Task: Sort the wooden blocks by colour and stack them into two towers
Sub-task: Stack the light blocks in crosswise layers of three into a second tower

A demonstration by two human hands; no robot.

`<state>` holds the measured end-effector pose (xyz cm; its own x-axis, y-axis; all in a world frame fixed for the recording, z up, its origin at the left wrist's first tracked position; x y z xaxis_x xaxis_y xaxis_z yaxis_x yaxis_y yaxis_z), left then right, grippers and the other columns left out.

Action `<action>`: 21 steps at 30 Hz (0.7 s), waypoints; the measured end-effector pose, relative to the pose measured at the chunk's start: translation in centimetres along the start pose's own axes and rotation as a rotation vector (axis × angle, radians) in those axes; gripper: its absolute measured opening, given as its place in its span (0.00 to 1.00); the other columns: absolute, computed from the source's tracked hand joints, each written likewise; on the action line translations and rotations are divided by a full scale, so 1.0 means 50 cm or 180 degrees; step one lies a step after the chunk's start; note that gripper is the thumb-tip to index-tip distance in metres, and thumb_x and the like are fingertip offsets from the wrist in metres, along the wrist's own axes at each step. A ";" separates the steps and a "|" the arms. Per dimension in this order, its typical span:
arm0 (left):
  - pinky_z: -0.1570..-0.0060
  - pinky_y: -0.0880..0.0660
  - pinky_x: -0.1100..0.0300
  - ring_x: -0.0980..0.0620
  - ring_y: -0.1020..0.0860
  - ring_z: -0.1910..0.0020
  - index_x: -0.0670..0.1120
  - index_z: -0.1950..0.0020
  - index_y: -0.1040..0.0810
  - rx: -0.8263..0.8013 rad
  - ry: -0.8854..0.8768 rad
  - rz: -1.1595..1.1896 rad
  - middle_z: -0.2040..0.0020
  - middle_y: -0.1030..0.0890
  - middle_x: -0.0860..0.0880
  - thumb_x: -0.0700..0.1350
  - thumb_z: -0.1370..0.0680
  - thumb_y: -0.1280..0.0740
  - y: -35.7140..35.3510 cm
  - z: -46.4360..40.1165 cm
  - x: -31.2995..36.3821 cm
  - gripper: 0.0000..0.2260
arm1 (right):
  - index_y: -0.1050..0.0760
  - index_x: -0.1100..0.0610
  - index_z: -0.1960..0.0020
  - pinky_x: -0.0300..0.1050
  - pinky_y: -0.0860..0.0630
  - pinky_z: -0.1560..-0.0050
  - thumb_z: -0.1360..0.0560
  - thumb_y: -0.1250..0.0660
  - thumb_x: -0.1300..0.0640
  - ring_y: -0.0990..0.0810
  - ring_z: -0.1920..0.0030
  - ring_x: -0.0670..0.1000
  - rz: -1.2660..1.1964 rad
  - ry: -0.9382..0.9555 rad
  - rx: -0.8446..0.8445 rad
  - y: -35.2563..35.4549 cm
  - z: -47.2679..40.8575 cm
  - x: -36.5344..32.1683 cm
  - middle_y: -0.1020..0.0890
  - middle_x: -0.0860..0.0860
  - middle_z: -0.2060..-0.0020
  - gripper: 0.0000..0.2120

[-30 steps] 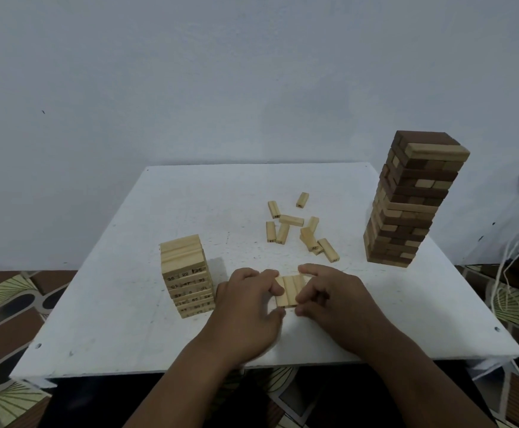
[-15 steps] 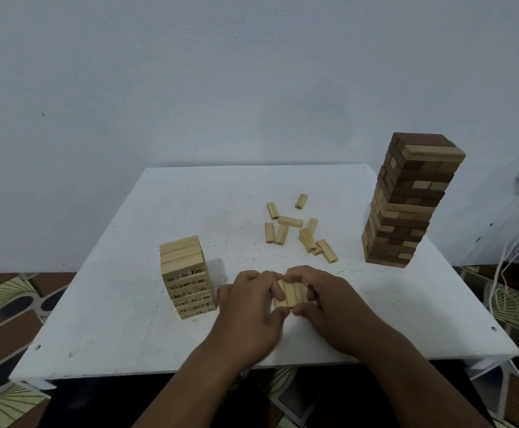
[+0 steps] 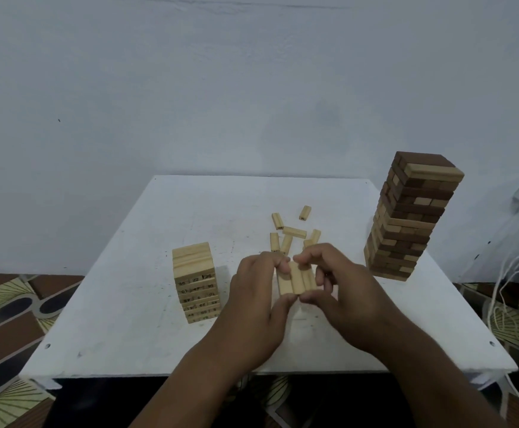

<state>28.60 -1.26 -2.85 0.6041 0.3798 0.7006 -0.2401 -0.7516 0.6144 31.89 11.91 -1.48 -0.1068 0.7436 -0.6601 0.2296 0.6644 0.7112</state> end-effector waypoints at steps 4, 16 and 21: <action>0.43 0.38 0.76 0.63 0.34 0.35 0.62 0.43 0.37 0.0273 -0.0127 0.0036 0.37 0.32 0.57 0.43 0.22 0.34 0.074 0.001 0.039 0.18 | 0.29 0.41 0.43 0.42 0.26 0.58 0.28 0.26 0.57 0.26 0.58 0.47 -0.0077 0.0356 0.0099 0.034 -0.016 -0.081 0.24 0.44 0.59 0.20; 0.43 0.34 0.73 0.66 0.30 0.34 0.64 0.42 0.39 0.0821 0.0124 0.0102 0.39 0.23 0.62 0.43 0.26 0.27 0.276 0.030 -0.005 0.26 | 0.31 0.39 0.44 0.41 0.25 0.56 0.28 0.25 0.54 0.25 0.59 0.47 -0.0289 0.0683 -0.0321 -0.036 -0.112 -0.238 0.23 0.44 0.56 0.20; 0.52 0.31 0.77 0.66 0.27 0.39 0.61 0.40 0.39 0.0818 0.0474 0.0147 0.42 0.21 0.64 0.46 0.27 0.26 0.303 0.050 -0.071 0.26 | 0.32 0.40 0.44 0.44 0.23 0.56 0.27 0.26 0.56 0.25 0.61 0.46 -0.0400 0.0648 -0.0672 -0.103 -0.136 -0.250 0.22 0.43 0.52 0.20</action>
<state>24.71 -15.35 3.07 0.4742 0.4028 0.7829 -0.0529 -0.8746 0.4820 25.48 -0.27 4.74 -0.3180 0.6404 -0.6991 -0.0012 0.7371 0.6758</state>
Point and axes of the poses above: each hand's wrist, its own z-axis away from the middle knuckle, its own y-axis out of the back of the hand, x = y × z, the point moved 9 cm from there along -z, towards the middle knuckle
